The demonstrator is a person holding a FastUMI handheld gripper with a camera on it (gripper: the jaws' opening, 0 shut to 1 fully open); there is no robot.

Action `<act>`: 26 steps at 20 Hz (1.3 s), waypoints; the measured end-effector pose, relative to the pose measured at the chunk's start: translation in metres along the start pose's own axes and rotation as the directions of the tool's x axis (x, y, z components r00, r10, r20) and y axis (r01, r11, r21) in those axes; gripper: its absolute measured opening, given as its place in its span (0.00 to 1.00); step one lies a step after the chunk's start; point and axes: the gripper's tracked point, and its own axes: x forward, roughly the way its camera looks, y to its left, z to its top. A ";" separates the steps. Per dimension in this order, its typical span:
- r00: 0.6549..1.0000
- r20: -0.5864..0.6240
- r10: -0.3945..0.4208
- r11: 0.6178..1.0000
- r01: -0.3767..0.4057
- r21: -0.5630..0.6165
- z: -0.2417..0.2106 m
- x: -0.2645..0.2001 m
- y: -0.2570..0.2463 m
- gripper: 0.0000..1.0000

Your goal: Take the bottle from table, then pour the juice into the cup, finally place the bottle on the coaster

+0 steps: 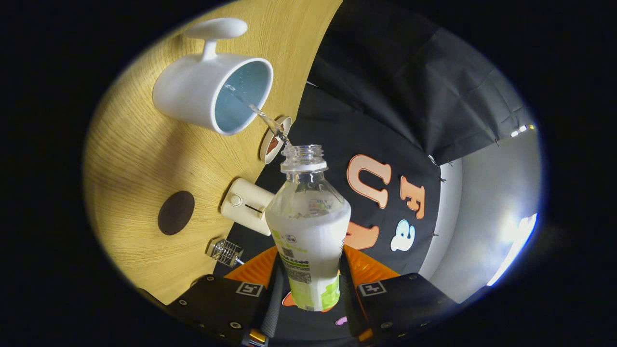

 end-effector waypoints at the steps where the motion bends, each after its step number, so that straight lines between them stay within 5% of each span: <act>1: 1.000 0.002 -0.007 1.000 0.007 -0.008 0.000 0.001 -0.002 0.57; 26: 0.989 0.116 -0.089 0.975 0.111 -0.194 0.027 0.004 -0.028 0.57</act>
